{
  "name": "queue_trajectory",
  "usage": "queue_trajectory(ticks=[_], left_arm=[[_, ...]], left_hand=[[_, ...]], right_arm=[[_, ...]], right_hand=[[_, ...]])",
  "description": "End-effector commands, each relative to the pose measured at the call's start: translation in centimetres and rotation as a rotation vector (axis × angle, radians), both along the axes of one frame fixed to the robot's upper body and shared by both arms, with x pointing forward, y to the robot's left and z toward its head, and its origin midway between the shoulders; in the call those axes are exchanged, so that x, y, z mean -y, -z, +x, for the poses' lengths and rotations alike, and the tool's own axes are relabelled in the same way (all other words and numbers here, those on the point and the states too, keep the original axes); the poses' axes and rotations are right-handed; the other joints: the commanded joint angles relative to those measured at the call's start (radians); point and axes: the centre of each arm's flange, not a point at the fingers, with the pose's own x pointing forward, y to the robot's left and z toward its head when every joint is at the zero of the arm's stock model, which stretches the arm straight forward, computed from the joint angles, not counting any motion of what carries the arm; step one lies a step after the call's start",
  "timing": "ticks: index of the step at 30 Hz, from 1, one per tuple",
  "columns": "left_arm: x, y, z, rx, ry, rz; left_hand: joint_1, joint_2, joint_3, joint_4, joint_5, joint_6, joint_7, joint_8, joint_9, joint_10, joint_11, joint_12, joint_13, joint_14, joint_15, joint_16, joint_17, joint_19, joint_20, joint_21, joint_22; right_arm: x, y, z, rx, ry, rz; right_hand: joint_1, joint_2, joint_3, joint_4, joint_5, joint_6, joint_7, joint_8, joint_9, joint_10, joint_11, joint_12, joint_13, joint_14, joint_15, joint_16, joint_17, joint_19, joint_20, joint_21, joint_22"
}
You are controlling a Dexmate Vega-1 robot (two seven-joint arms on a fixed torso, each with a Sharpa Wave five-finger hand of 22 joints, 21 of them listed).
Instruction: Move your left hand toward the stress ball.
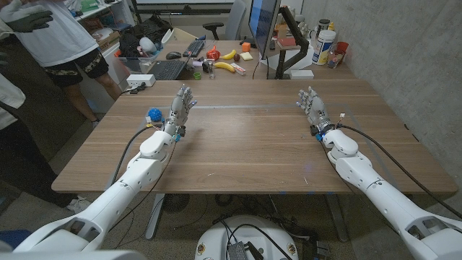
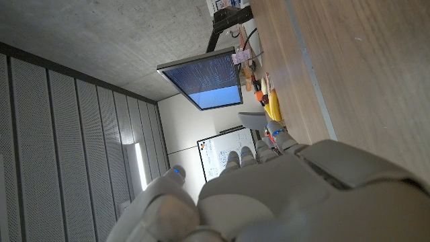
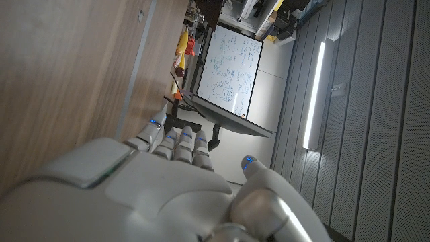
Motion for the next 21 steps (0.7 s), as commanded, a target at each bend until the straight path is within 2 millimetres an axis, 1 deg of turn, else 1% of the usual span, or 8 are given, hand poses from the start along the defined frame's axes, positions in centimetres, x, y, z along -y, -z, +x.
queue_trajectory(ticks=[1,21], left_arm=[[-0.22,-0.29,-0.69,0.023,-0.038,0.01],[-0.78,-1.19,-1.38,0.046,-0.103,0.052]], left_hand=[[0.0,0.131,0.008,-0.001,0.007,-0.074,-0.008,0.005,0.004,-0.063,-0.002,0.007,0.002,-0.088,-0.002,0.007,0.004,-0.076,-0.015,0.005,0.003],[0.001,0.132,0.013,-0.002,0.007,-0.059,-0.017,0.005,0.005,-0.055,-0.008,0.005,0.002,-0.083,-0.005,0.007,0.004,-0.083,-0.014,0.006,0.003]], right_arm=[[0.13,0.26,-0.27,0.004,0.0,0.0],[0.33,0.13,-0.36,0.01,-0.002,0.0]], right_hand=[[0.0,0.125,0.007,-0.002,0.006,0.009,0.003,0.006,0.004,0.01,-0.002,0.006,0.004,-0.008,0.001,0.006,0.005,-0.004,-0.055,0.005,0.005],[0.0,0.125,0.008,-0.002,0.005,0.011,0.003,0.006,0.004,0.011,-0.001,0.006,0.004,-0.008,0.0,0.006,0.005,-0.003,-0.055,0.002,0.005]])
